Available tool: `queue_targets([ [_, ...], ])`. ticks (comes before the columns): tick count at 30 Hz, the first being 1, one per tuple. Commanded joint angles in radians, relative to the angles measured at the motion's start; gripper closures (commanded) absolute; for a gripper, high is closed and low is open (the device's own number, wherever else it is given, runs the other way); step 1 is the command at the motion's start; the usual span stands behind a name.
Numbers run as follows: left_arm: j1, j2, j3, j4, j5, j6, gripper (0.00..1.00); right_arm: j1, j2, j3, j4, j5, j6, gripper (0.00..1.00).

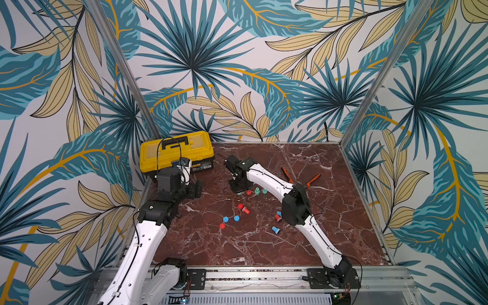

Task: Close the stamp cap
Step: Place the stamp at the center of the board.

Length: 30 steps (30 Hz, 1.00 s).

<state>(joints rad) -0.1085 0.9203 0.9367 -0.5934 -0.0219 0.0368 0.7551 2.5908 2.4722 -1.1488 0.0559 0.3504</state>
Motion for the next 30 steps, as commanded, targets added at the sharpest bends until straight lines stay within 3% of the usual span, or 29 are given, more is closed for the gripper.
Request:
queue_targets([
  [1,0.009,-0.002,-0.007,0.009,0.001,0.007,0.11,0.002,0.03,0.008,-0.007,0.013,-0.006,0.77],
  [8,0.009,-0.001,-0.007,0.01,0.004,0.007,0.11,0.001,0.0,0.008,-0.001,0.007,-0.006,0.65],
  [19,0.009,-0.003,-0.009,0.009,-0.001,0.009,0.11,0.001,-0.115,-0.005,-0.025,0.008,-0.009,0.64],
  [24,0.008,-0.003,-0.007,0.009,-0.001,0.008,0.11,0.002,-0.216,-0.13,-0.014,-0.008,0.003,0.64],
  [30,0.008,-0.003,-0.009,0.009,0.002,0.009,0.11,0.004,-0.383,-0.393,0.084,-0.035,0.025,0.65],
])
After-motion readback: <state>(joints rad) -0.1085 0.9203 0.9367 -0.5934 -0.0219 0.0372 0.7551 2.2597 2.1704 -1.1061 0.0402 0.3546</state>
